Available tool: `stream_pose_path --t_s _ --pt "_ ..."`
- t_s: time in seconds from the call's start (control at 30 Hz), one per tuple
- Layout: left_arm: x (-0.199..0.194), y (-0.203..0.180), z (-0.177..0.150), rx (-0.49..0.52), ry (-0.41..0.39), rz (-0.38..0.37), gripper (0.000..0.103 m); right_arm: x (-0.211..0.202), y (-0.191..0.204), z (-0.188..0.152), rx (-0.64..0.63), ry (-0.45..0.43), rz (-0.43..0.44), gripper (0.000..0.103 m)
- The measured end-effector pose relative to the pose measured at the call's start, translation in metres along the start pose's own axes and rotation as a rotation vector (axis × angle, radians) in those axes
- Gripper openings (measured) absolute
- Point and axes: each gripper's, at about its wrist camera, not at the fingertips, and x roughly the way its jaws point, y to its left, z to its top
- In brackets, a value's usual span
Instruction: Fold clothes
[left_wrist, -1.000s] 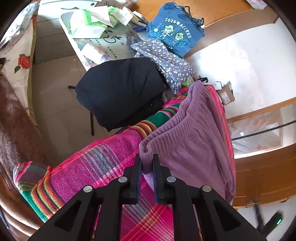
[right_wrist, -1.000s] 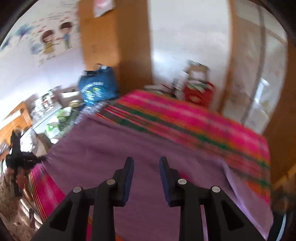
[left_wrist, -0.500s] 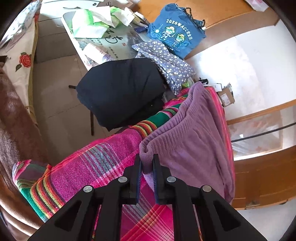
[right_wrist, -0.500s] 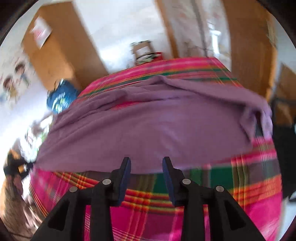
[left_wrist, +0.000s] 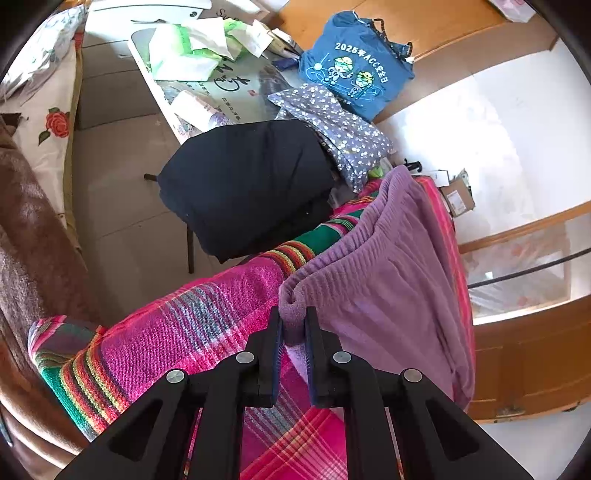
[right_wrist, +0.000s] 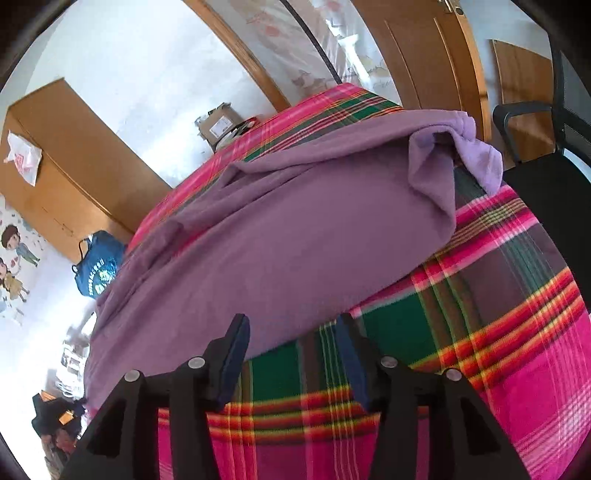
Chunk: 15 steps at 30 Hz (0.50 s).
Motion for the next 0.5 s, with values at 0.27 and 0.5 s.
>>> stream_pose_path --t_s 0.27,0.5 --pt "0.000 0.000 0.000 -0.010 -0.001 0.003 0.012 0.006 -0.002 0.009 0.040 -0.041 0.000 0.049" --pt "0.000 0.000 0.001 -0.014 -0.001 0.007 0.012 0.011 -0.004 0.010 0.022 -0.058 -0.050 0.015"
